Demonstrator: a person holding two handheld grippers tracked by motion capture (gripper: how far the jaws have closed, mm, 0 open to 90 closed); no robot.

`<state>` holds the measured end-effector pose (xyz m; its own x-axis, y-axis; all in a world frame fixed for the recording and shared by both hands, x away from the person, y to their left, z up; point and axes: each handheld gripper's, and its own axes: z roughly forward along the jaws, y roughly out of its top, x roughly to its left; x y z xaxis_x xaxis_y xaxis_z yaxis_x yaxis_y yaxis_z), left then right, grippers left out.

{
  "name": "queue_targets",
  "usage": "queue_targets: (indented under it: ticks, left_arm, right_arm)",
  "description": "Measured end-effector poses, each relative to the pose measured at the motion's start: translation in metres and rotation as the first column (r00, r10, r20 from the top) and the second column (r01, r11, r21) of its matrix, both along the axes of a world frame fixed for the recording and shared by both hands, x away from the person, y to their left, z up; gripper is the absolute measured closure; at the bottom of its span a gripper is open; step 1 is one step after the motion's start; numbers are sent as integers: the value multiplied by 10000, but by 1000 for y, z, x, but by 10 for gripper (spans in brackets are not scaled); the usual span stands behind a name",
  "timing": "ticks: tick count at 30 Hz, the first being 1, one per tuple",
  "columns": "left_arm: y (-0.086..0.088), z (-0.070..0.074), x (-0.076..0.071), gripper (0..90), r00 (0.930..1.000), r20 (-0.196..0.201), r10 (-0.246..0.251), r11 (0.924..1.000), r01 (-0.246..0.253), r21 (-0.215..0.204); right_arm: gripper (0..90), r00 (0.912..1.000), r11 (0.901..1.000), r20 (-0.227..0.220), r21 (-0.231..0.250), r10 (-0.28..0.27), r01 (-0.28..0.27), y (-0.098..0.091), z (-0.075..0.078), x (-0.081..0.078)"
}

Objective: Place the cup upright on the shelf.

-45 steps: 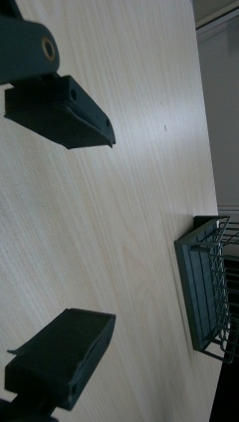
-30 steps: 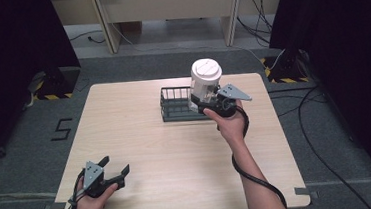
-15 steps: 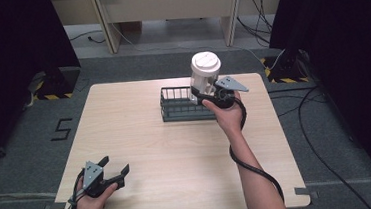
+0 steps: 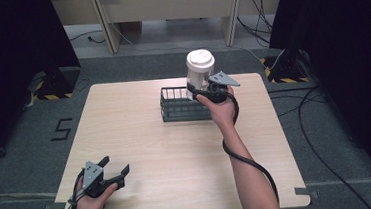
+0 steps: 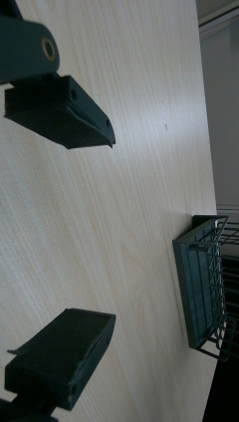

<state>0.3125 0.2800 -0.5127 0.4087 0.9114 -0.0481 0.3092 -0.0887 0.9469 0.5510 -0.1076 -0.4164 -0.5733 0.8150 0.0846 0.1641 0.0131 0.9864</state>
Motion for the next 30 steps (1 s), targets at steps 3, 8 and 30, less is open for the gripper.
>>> queue_targets:
  ticks: [3, 8, 30]
  left_arm:
    - [-1, 0, 0, 154, 10000, -7, -27, 10000, 27, -27]
    - [-1, 0, 0, 154, 10000, 5, -24, 10000, 24, -22]
    - [-3, 0, -1, 153, 9998, -57, -197, 9997, 196, -137]
  right_arm:
    - [189, 9998, 9999, -121, -45, -139, 139, 2, -4, 4]
    - [189, 9993, 9996, -260, -94, -261, 259, 2, -9, 8]
    - [185, 9928, 9961, -963, -587, -706, 651, 5, -33, 17]
